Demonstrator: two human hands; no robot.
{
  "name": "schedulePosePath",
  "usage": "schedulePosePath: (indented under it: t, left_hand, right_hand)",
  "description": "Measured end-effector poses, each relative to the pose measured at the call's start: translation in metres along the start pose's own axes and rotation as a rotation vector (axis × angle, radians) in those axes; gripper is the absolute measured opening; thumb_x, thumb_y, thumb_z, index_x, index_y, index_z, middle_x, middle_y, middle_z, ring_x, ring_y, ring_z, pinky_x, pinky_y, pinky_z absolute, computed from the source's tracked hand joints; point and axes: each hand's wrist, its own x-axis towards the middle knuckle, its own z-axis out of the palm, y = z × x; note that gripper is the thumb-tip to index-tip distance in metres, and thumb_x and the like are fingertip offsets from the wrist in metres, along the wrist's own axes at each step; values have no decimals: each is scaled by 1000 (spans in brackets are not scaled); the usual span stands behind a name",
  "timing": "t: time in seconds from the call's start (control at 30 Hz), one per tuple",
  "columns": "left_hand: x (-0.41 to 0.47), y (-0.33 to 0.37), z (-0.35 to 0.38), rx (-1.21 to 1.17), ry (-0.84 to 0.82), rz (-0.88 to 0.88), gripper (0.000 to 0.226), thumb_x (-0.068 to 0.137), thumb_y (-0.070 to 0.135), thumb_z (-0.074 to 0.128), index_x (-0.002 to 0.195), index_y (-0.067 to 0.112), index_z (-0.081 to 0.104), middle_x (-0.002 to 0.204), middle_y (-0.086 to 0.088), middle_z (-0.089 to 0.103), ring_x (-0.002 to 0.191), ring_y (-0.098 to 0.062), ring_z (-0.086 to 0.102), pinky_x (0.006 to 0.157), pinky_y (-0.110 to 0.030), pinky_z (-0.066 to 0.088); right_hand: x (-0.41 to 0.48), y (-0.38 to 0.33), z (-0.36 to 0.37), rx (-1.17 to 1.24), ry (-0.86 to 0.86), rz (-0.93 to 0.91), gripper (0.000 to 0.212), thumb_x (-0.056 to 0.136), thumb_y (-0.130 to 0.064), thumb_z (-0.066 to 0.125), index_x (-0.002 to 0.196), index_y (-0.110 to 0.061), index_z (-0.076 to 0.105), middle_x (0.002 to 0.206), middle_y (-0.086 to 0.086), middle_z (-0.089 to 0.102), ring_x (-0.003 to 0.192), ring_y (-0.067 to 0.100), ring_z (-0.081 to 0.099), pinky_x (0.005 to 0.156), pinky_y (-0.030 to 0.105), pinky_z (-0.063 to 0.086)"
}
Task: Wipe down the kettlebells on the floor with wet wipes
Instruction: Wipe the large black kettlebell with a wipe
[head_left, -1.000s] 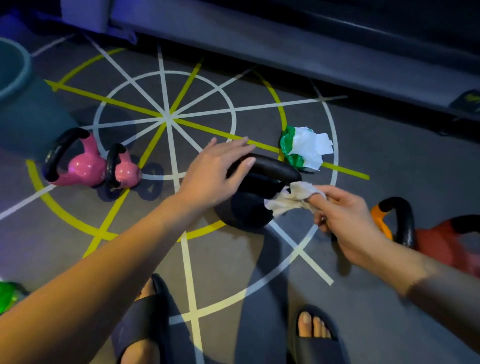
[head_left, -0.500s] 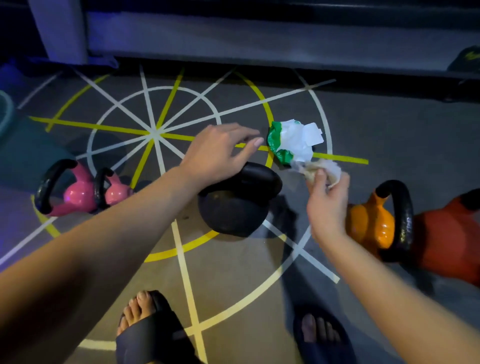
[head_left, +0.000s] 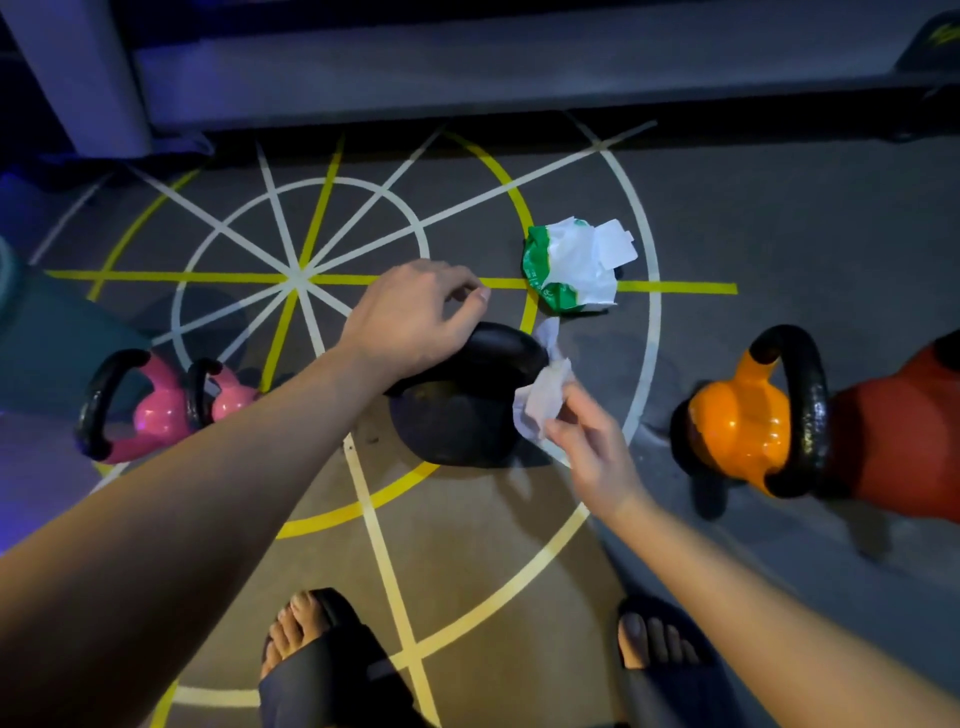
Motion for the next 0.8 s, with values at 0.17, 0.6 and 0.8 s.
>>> schedulePosePath:
  t: [0.17, 0.6, 0.8]
  left_hand:
    - [-1, 3, 0, 21, 20, 19, 43, 99, 52, 42, 111, 25, 73, 101, 7, 72, 102, -20, 63, 83, -41, 51]
    - [-1, 3, 1, -10, 64, -14, 51, 95, 62, 37, 108, 29, 73, 91, 11, 70, 93, -19, 65, 79, -42, 52]
    - [0, 4, 1, 5, 79, -15, 52, 95, 63, 37, 101, 27, 74, 85, 9, 70, 86, -22, 66, 76, -41, 52]
  right_hand:
    - [6, 6, -14, 80, 130, 106, 5, 91, -4, 61, 91, -10, 62, 84, -7, 65, 82, 5, 61, 77, 24, 46]
    - [51, 20, 2, -33, -19, 231, 51, 80, -11, 84, 121, -27, 57, 107, -19, 68, 96, -13, 62, 81, 11, 46]
    - [62, 23, 26, 222, 80, 309, 60, 66, -17, 93, 121, -23, 70, 111, 4, 76, 111, 23, 69, 107, 53, 50]
